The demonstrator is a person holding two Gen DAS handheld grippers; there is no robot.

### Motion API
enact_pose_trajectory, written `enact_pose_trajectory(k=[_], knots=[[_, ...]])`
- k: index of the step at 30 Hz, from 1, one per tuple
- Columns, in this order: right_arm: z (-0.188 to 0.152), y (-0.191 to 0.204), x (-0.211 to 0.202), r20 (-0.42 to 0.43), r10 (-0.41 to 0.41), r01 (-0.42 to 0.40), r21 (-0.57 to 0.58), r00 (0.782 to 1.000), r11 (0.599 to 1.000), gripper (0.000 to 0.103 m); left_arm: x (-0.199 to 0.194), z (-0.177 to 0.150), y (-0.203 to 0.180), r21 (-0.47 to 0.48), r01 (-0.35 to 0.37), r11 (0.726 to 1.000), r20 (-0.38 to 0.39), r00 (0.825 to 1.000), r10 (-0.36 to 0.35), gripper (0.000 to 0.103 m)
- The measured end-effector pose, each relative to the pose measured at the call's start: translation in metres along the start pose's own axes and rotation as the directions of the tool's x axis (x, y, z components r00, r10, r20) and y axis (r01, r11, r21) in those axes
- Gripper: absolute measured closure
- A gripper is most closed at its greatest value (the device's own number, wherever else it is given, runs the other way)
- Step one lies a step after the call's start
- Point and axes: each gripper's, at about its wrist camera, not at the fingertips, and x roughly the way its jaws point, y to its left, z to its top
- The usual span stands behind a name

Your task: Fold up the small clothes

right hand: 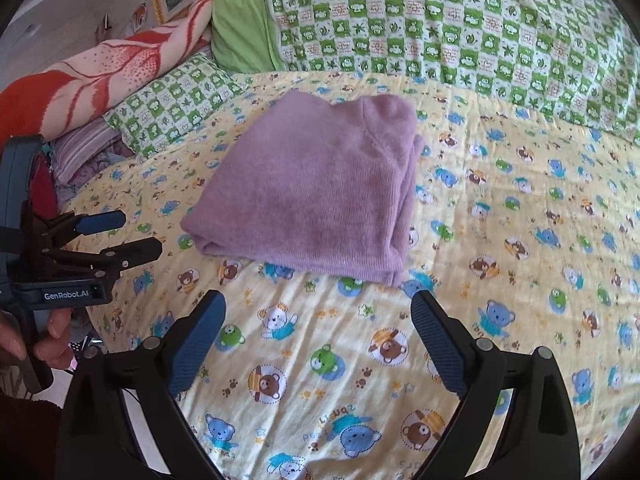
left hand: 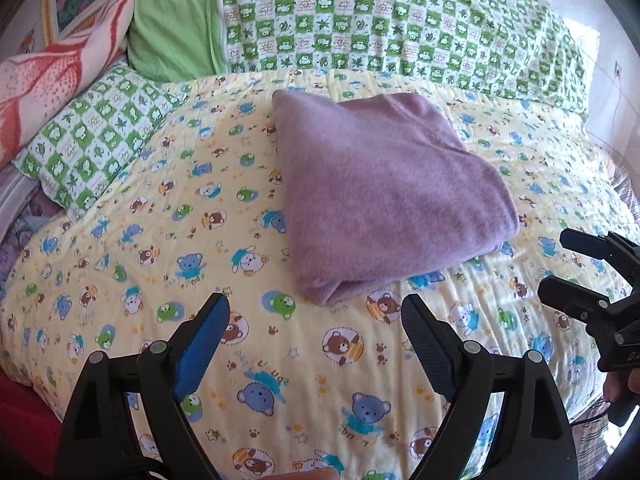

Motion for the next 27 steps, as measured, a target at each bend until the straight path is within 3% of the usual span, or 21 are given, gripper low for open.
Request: enact_pose_trajectory(k=[27], knots=[[0.007, -0.011, 0.039, -0.043, -0.023, 0.023, 0.02, 0.999, 1.0, 0.008, 0.018, -0.002, 0.0, -0.026, -0.027, 0.999, -0.015, 1.0, 0.027, 0.014]])
